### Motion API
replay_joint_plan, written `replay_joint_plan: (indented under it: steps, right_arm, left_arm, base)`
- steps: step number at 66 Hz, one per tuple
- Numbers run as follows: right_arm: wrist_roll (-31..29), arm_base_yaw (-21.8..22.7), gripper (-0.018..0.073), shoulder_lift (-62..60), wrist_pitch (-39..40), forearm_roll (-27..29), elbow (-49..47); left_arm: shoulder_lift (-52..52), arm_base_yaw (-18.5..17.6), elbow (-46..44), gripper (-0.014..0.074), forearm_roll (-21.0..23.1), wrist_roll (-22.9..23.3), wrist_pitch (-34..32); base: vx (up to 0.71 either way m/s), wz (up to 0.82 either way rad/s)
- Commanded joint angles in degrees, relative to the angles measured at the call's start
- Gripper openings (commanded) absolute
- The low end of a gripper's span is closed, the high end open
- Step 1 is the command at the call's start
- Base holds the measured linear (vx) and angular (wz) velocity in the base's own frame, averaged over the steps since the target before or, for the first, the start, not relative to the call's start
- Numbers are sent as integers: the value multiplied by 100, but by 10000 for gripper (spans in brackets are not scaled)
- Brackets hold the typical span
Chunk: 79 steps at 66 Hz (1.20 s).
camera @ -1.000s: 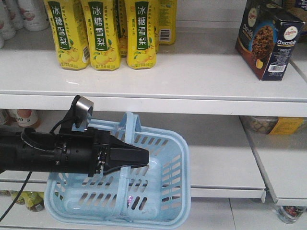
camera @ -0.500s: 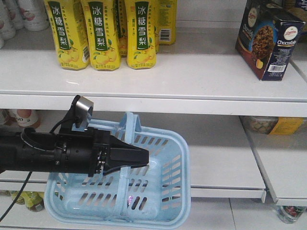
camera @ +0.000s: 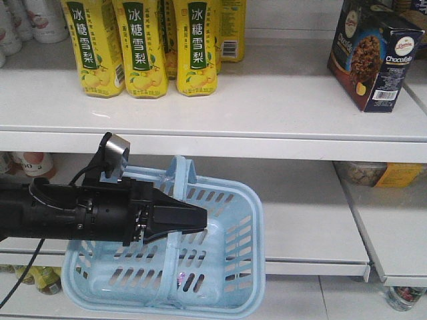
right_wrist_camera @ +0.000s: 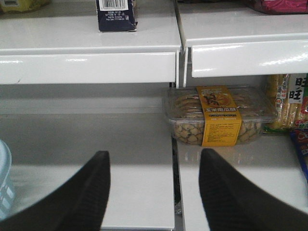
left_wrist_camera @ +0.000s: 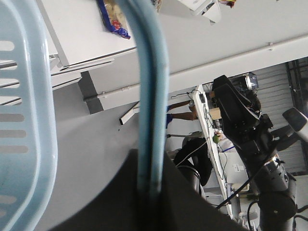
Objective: Left arm holds basket, right arm returns cookies
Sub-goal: 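Open the right gripper and withdraw it from the cookie box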
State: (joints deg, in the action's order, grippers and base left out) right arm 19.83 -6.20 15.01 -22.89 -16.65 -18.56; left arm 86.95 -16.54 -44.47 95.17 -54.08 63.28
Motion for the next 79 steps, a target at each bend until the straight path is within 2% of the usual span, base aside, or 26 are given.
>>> replay_joint_plan:
  steps: [1,10,20,79]
  right_arm:
    - [-31,44,240,48,439,-96,-155]
    - [-31,44,97,48,439,-96,-155]
    - [-31,44,-17,48,439,-96,-155]
    - [-31,44,-11,48,401,-96,-155]
  left_arm:
    - [-235,14,-206,-3,680,-73,331]
    - [-235,14,-206,-3,680,-73,331]
    - [-235,14,-206,-3,680,-73,331]
    - [-235,0,-201,-3,680,-73,331]
  base:
    - [0,0]
    - [0,0]
    - [0,0]
    - [0,0]
